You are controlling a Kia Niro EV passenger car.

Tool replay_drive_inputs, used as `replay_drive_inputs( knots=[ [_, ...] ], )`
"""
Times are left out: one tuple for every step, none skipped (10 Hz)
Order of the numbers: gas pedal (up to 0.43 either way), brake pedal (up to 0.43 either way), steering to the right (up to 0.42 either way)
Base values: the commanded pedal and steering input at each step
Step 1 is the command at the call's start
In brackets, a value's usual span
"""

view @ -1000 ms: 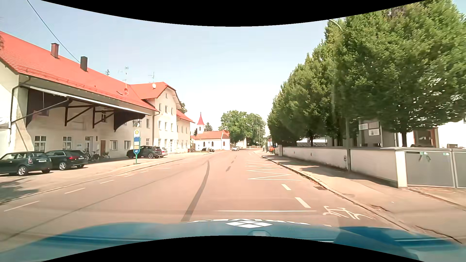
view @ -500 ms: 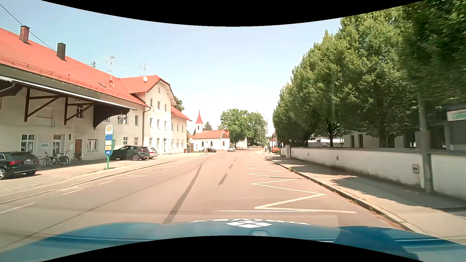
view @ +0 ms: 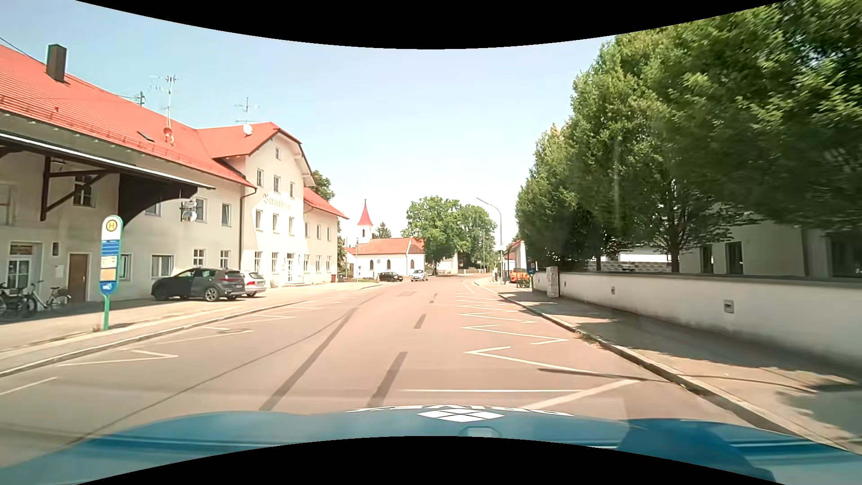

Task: Follow the waypoints while adhering to traffic rules and regulations

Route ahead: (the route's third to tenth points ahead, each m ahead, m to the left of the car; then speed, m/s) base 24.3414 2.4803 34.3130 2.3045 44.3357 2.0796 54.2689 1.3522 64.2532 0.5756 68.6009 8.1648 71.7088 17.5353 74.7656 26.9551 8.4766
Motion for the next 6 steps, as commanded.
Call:
replay_drive_inputs(
  knots=[
    [0.028, 0.000, 0.002],
    [0.028, 0.000, 0.003],
    [0.028, 0.000, 0.003],
    [0.028, 0.000, 0.003],
    [0.028, 0.000, 0.004],
    [0.028, 0.000, 0.003]
  ],
)
